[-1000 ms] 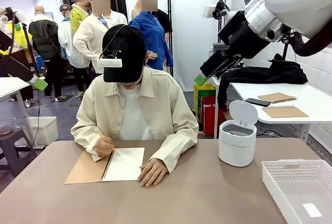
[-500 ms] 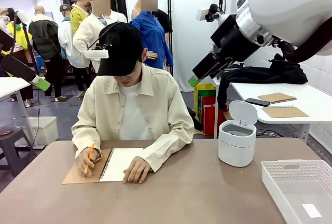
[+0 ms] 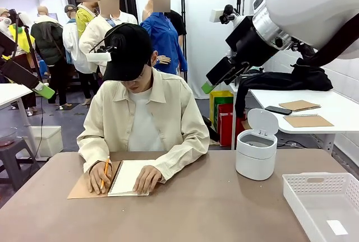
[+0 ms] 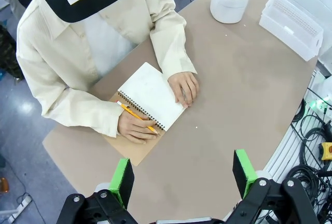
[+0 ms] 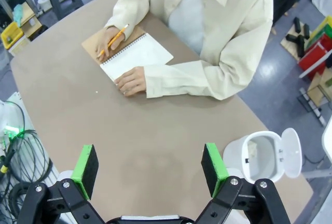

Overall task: Sort the paper based on its condition.
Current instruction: If a person hands you a paper, place it in the Organizing basket , and if it's crumpled, put it in the Trash can.

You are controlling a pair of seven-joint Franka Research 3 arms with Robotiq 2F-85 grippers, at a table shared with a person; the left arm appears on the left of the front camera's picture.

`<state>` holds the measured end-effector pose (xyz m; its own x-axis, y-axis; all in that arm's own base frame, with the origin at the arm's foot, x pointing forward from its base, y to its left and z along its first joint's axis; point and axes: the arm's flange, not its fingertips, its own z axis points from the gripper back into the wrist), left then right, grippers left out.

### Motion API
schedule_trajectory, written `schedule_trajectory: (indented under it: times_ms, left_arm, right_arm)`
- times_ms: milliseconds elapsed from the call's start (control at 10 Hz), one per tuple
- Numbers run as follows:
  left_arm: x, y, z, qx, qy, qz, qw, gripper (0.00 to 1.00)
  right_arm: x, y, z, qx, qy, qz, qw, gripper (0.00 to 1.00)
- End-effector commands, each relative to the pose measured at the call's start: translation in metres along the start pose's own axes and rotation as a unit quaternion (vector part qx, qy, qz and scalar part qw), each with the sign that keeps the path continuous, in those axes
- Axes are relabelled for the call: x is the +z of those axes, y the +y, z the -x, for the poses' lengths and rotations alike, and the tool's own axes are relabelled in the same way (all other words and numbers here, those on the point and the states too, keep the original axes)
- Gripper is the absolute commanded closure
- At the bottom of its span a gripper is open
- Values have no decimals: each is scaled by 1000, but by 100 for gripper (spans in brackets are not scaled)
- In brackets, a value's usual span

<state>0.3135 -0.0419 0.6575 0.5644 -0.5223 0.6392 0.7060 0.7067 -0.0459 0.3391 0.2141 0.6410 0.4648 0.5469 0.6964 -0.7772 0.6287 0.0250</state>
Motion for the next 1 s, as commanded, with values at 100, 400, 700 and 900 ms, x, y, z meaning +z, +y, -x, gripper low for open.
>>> schedule_trajectory:
  times_ms: [100, 400, 700, 900]
  left_arm:
    - [1, 0, 0, 0, -3, -1, 1000, 0]
    - [1, 0, 0, 0, -3, -1, 1000, 0]
    - [1, 0, 0, 0, -3, -1, 1000, 0]
    - [1, 0, 0, 0, -3, -1, 1000, 0]
  right_arm:
    - [-1, 0, 1, -2, 0, 2, 1000, 0]
    - [-1, 0, 1, -2, 0, 2, 1000, 0]
    - [-1, 0, 1, -2, 0, 2, 1000, 0]
    - [-1, 0, 1, -2, 0, 2, 1000, 0]
